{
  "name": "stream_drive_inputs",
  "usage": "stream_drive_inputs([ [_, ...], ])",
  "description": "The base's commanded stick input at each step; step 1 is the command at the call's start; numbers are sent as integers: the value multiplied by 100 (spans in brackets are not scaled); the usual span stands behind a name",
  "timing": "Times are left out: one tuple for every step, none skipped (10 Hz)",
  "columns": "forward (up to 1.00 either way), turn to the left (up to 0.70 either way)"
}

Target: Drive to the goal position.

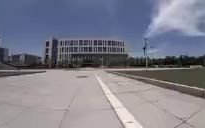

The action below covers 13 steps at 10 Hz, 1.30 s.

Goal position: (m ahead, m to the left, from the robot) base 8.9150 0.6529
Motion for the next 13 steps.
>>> stream_drive_inputs([
  [100, 23],
  [100, 31],
  [100, 13],
  [100, 0],
  [100, 0],
  [100, 0],
  [100, 0],
  [100, 15],
  [100, 35],
  [100, 6],
  [100, 0],
  [100, 0],
  [100, 0],
])
